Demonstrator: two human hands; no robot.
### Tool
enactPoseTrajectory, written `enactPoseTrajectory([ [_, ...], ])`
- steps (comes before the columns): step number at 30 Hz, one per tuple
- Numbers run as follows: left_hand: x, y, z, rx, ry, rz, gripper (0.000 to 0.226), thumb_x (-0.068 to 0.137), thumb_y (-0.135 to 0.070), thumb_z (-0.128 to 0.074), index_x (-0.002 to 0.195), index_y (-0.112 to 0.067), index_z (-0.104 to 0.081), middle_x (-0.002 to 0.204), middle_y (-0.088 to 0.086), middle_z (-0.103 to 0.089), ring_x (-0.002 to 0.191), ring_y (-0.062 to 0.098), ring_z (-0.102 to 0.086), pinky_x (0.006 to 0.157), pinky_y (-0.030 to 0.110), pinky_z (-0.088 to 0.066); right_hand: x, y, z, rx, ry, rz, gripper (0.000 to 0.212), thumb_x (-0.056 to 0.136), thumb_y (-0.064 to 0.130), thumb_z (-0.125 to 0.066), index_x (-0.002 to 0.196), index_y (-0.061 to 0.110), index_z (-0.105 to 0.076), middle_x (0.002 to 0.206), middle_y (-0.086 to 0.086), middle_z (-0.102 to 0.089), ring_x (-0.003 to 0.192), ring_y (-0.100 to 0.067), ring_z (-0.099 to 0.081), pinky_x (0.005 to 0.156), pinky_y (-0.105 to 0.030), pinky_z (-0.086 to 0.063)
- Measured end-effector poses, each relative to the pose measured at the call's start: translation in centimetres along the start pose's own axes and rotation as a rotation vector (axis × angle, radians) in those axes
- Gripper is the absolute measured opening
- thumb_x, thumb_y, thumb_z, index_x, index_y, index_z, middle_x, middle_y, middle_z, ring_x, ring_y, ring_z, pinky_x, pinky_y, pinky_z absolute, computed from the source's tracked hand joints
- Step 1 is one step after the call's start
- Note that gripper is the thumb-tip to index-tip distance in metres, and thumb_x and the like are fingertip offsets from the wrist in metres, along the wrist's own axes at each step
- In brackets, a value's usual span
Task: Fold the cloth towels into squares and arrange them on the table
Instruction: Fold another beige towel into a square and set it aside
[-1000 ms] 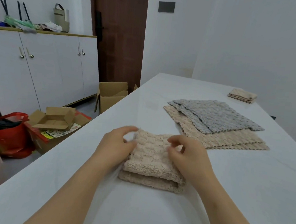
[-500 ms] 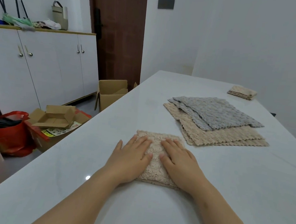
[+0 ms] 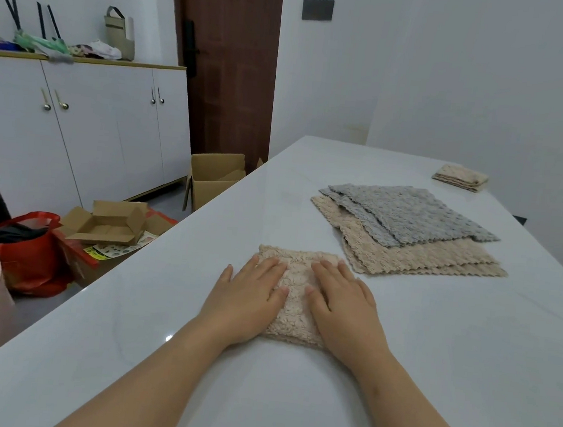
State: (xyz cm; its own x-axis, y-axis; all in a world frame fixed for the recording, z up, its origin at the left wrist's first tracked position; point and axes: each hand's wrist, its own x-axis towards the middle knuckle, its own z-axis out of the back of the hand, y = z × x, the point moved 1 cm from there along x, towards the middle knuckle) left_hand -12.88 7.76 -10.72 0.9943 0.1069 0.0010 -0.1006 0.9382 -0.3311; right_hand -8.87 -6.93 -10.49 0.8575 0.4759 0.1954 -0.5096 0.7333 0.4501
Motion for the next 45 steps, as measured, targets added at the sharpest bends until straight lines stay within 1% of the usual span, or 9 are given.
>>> enactPoseTrajectory([
  [4, -0.4, 0.0, 0.6, -0.154, -0.054, 0.029, 0.05, 0.1, -0.041, -0.021, 0.148, -0.032, -0.012, 0.158, -0.009, -0.002, 0.145, 0.01, 0.002, 0.118, 0.038, -0.003, -0.7, -0.3, 0.8, 0.081, -0.114, -0.085, 0.049, 0.097, 0.035, -0.033, 0.145, 0.029, -0.025, 0.155, 0.01, -0.02, 0.144, -0.007, -0.006, 0.114, -0.029, -0.006],
  [9, -1.1, 0.3, 1.3, -0.069, -0.195, 0.251, 0.058, 0.092, -0.056, -0.032, 0.142, -0.029, -0.026, 0.14, 0.002, -0.046, 0.128, 0.027, -0.038, 0.102, 0.04, -0.032, -0.9, -0.5, 1.1, -0.041, -0.064, -0.244, 0.062, 0.091, 0.048, -0.04, 0.143, 0.018, -0.024, 0.141, -0.002, -0.044, 0.131, -0.023, -0.034, 0.104, -0.037, -0.026],
  [13, -1.0, 0.2, 1.4, -0.118, -0.157, 0.363, 0.069, 0.083, -0.061, -0.048, 0.135, -0.019, -0.035, 0.131, 0.005, -0.051, 0.121, 0.026, -0.047, 0.093, 0.036, -0.039, -0.8, -0.1, 1.5, -0.099, -0.055, -0.31, 0.062, 0.084, 0.055, -0.047, 0.132, 0.017, -0.036, 0.127, -0.005, -0.054, 0.121, -0.027, -0.041, 0.097, -0.039, -0.029],
  [21, -0.5, 0.7, 1.6, -0.258, -0.165, 0.421, 0.043, 0.072, -0.062, -0.064, 0.08, -0.021, -0.051, 0.083, -0.008, -0.055, 0.095, 0.021, -0.056, 0.082, 0.035, -0.04, -0.2, -0.9, 1.7, 0.09, -0.024, -0.42, 0.046, 0.075, 0.059, -0.057, 0.097, 0.019, -0.052, 0.095, 0.002, -0.06, 0.104, -0.025, -0.051, 0.081, -0.036, -0.026],
  [30, -1.0, 0.2, 0.5, -0.606, -0.361, 0.335, 0.028, 0.085, -0.043, -0.059, 0.102, -0.024, -0.048, 0.086, -0.009, -0.062, 0.085, 0.017, -0.06, 0.077, 0.037, -0.048, -0.3, -1.2, 1.2, 0.252, -0.11, -0.317, 0.042, 0.083, 0.052, -0.053, 0.111, 0.022, -0.045, 0.094, 0.001, -0.058, 0.101, -0.025, -0.052, 0.085, -0.036, -0.031],
  [37, -1.1, -1.4, 2.2, -0.872, -0.165, 0.555, 0.022, 0.087, -0.034, -0.06, 0.104, -0.025, -0.049, 0.101, 0.0, -0.064, 0.093, 0.02, -0.063, 0.086, 0.043, -0.052, -0.8, -0.8, 2.8, 0.518, 0.137, -0.496, 0.05, 0.078, 0.052, -0.062, 0.118, 0.025, -0.05, 0.109, 0.004, -0.064, 0.106, -0.02, -0.057, 0.101, -0.042, -0.037],
  [39, -1.5, -2.4, 3.1, -1.009, -0.131, 0.641, 0.029, 0.088, -0.03, -0.06, 0.112, -0.018, -0.05, 0.107, 0.004, -0.062, 0.094, 0.021, -0.063, 0.085, 0.04, -0.053, -1.0, -0.1, 4.3, 0.838, 0.157, -0.619, 0.041, 0.078, 0.036, -0.068, 0.114, 0.022, -0.052, 0.104, 0.002, -0.066, 0.097, -0.02, -0.064, 0.09, -0.043, -0.05],
  [42, -2.2, -4.0, 4.4, -1.17, -0.107, 0.716, 0.035, 0.088, -0.027, -0.061, 0.118, -0.014, -0.048, 0.103, 0.001, -0.06, 0.092, 0.019, -0.062, 0.076, 0.031, -0.054, -0.9, 0.8, 7.0, 1.108, 0.23, -0.7, 0.035, 0.085, 0.015, -0.064, 0.117, 0.018, -0.051, 0.103, -0.003, -0.066, 0.089, -0.018, -0.067, 0.063, -0.025, -0.055],
  [45, -2.6, -5.8, 5.5, -1.301, -0.063, 0.726, 0.035, 0.087, -0.02, -0.064, 0.117, -0.016, -0.046, 0.102, 0.0, -0.06, 0.092, 0.018, -0.062, 0.076, 0.032, -0.054, -1.0, 0.8, 9.2, 1.191, 0.304, -0.686, 0.037, 0.086, 0.014, -0.061, 0.119, 0.027, -0.048, 0.108, -0.001, -0.065, 0.094, -0.02, -0.066, 0.068, -0.031, -0.055],
])
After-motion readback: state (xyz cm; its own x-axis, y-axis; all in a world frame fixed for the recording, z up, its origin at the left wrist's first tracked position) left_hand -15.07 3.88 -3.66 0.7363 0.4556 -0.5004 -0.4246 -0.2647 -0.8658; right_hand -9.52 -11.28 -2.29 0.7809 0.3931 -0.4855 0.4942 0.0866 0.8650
